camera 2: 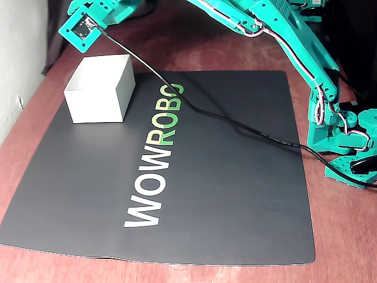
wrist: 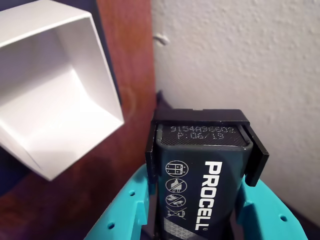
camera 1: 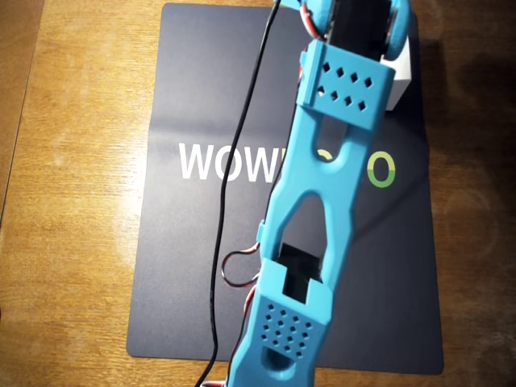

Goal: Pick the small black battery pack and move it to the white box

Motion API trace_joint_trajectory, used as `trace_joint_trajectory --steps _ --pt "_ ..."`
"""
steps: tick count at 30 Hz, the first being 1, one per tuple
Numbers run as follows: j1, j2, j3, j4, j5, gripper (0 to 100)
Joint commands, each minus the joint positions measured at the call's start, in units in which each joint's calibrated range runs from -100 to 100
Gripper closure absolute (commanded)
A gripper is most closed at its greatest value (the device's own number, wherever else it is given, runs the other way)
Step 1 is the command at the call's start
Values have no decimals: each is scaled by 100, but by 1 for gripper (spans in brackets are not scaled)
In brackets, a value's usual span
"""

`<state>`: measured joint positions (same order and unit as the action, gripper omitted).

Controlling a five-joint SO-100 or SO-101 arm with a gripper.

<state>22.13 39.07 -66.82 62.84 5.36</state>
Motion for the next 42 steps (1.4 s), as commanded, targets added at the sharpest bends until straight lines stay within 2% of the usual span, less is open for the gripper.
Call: trace_joint_trajectory --steps 1,20,25,31,42 --pt "198 -62 -298 -184 -256 96" --pt "292 1095 -361 -211 -283 96" --pt "433 1271 -325 -807 -283 96" --pt "562 1297 -298 -824 -272 96" --pt "562 1297 -280 -754 390 96"
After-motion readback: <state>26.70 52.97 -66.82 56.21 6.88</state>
